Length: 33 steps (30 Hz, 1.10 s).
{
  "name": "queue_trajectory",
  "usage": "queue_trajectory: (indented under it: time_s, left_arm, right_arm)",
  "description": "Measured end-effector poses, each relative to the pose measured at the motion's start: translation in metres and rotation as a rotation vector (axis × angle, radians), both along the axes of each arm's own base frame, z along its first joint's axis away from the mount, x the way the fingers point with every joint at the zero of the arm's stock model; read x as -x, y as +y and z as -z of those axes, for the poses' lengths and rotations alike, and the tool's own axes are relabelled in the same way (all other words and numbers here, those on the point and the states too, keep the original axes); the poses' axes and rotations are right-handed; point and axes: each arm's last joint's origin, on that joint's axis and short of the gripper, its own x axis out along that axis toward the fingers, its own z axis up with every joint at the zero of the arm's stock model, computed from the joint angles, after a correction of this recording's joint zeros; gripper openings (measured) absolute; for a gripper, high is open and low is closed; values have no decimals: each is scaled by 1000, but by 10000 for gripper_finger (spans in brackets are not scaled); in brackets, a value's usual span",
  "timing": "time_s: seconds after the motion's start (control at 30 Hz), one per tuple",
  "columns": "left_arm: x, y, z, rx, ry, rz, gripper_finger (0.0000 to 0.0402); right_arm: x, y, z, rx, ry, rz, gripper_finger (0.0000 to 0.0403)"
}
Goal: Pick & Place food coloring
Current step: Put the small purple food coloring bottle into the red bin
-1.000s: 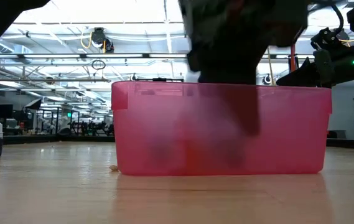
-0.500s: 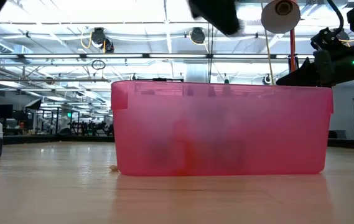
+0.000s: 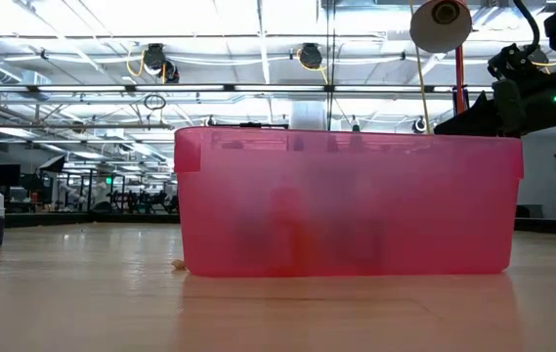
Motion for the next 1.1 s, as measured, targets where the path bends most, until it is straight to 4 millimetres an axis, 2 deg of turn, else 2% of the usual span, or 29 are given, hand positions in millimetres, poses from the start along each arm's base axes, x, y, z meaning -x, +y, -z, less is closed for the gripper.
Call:
queue_trajectory:
  time_s: [0.13, 0.23, 0.43, 0.53, 0.6, 0.77, 0.9, 1.1]
  left_arm:
    - [12, -2, 12, -42, 56, -16, 211]
    - [23, 6, 13, -61, 80, -34, 211]
    - [59, 45, 1, -56, 39, -177, 211]
    - [77, 65, 4, -8, -30, -248, 211]
    - [87, 77, 14, 17, -47, -298, 211]
    - [109, 97, 55, 74, 34, -397, 211]
    - [116, 105, 86, 92, 58, -421, 211]
    - [120, 115, 116, 96, 42, -427, 211]
  right_arm:
    - [0, 0, 0, 0, -2, 0, 279]
    - [0, 0, 0, 0, -1, 0, 279]
    - [0, 0, 0, 3, -1, -1, 279]
    - [0, 0, 0, 5, 0, -1, 279]
    - [0, 0, 0, 6, 0, -1, 279]
    - [0, 0, 0, 6, 0, -1, 279]
    - [0, 0, -1, 3, -2, -1, 279]
    - [0, 0, 0, -11, -11, 2, 279]
